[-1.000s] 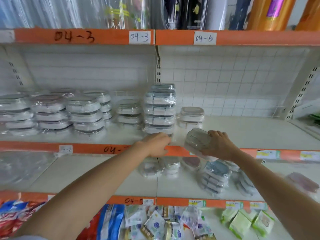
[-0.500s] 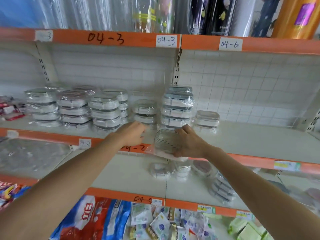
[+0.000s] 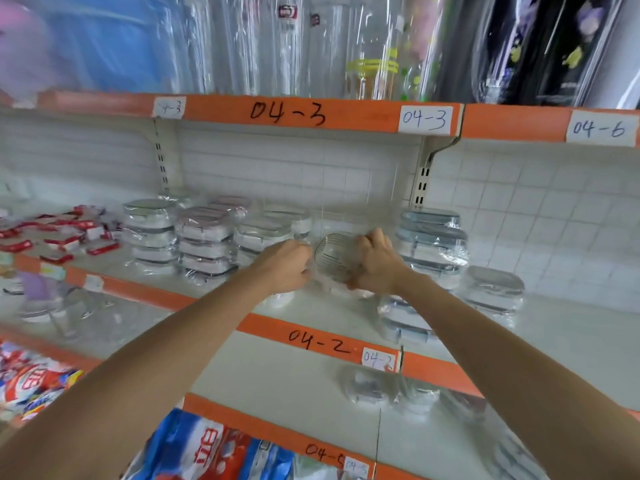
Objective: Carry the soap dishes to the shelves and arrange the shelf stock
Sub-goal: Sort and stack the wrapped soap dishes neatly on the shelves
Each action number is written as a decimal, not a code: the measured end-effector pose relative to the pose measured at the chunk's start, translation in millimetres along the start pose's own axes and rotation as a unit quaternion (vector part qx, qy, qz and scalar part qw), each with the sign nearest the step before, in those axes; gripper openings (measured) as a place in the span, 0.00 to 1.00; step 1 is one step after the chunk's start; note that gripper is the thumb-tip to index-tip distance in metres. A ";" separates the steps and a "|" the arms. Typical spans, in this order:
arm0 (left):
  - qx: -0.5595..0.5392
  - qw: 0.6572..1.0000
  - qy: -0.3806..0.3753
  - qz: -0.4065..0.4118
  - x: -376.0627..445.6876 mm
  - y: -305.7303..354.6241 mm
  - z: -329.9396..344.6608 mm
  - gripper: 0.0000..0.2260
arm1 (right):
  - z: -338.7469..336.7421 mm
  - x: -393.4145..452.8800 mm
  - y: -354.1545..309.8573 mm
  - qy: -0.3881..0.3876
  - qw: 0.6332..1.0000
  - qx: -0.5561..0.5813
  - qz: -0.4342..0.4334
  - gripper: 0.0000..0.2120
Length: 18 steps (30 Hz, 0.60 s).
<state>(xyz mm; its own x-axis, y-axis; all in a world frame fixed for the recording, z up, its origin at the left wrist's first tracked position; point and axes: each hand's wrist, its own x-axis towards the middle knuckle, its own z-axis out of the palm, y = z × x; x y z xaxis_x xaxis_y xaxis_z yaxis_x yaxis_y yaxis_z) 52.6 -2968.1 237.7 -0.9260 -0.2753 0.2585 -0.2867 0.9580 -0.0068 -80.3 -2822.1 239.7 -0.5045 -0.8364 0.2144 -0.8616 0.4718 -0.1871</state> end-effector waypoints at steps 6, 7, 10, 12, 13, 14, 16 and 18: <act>-0.003 0.999 0.021 0.050 57.0 -24.3 0.1 0.07 | -13.5 63.6 9.3 -0.002 0.997 -0.001 0.077 0.42; -0.002 0.998 0.013 0.062 64.4 -27.8 -0.1 0.08 | -14.1 73.9 10.1 -0.011 0.996 -0.003 0.090 0.43; 0.000 0.995 -0.024 0.097 81.7 -37.0 4.8 0.07 | -13.3 100.7 13.3 -0.029 0.990 -0.004 0.140 0.43; 0.006 0.992 -0.040 0.118 90.6 -43.8 11.9 0.06 | -10.8 115.3 15.2 -0.044 0.985 -0.002 0.167 0.42; 0.005 0.991 -0.045 0.124 94.2 -46.9 15.0 0.06 | -8.4 121.9 15.7 -0.050 0.983 0.000 0.177 0.41; 0.006 0.990 -0.050 0.130 97.6 -50.0 17.7 0.06 | -5.6 127.3 15.1 -0.056 0.981 0.006 0.184 0.41; 0.010 0.988 -0.060 0.139 103.8 -55.2 22.1 0.07 | 1.4 137.6 14.1 -0.068 0.979 0.008 0.194 0.42; 0.000 0.987 -0.066 0.145 106.5 -57.7 24.3 0.07 | 6.6 145.4 13.7 -0.070 0.978 -0.001 0.198 0.42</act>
<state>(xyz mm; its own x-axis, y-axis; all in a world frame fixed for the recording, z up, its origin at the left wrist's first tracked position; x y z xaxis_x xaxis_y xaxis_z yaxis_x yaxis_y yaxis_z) -35.5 -3054.6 242.2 -0.9930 0.0022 0.1179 -0.0052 0.9980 -0.0626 -165.0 -2939.1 261.9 -0.7856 -0.6186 -0.0075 -0.6011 0.7661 -0.2275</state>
